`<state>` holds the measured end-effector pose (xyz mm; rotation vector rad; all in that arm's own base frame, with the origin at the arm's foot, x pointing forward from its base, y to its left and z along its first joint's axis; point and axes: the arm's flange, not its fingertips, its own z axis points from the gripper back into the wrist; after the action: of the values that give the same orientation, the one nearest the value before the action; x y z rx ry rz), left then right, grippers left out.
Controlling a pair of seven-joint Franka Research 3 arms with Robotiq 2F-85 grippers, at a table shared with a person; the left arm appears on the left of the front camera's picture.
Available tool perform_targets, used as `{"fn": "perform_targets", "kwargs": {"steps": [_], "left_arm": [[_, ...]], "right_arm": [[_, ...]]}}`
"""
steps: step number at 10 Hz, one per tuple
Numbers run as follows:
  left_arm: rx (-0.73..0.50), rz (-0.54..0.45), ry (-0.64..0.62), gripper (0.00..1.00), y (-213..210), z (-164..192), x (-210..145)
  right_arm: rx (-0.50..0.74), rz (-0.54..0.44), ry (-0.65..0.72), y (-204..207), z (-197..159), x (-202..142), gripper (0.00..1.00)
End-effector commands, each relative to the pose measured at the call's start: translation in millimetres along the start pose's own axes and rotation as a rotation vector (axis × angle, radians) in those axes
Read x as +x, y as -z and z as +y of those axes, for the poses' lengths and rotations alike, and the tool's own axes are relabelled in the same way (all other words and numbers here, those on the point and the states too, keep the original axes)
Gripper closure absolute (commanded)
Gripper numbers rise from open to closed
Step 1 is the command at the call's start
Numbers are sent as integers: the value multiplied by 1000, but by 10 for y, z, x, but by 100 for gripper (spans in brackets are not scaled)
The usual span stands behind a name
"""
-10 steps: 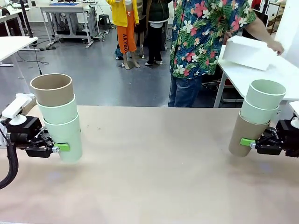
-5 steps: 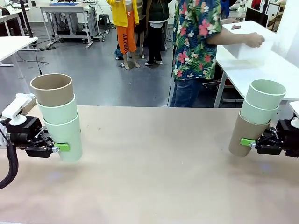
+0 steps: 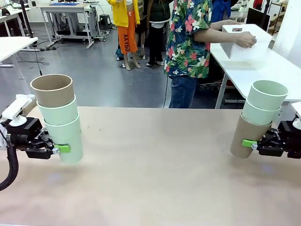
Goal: Stack the cups and store them in the basket.
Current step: Place the stack of Reusable plastic cups into the Pantry Basket.
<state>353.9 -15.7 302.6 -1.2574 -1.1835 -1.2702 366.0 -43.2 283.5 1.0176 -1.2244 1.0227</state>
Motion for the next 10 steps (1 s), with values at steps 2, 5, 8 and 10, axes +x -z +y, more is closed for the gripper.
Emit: {"fn": "perform_targets", "kwargs": {"steps": [2,5,8,10], "left_arm": [[-3,-12,8,15,8,0,37],[-3,-12,8,15,8,0,37],[-3,-12,8,15,8,0,37],[-3,-12,8,15,8,0,37]], "right_arm": [[0,-1,-13,-1,-4,40,15],[0,-1,-13,-1,-4,40,15],[0,-1,-13,-1,-4,40,15],[0,-1,-13,-1,-4,40,15]]}}
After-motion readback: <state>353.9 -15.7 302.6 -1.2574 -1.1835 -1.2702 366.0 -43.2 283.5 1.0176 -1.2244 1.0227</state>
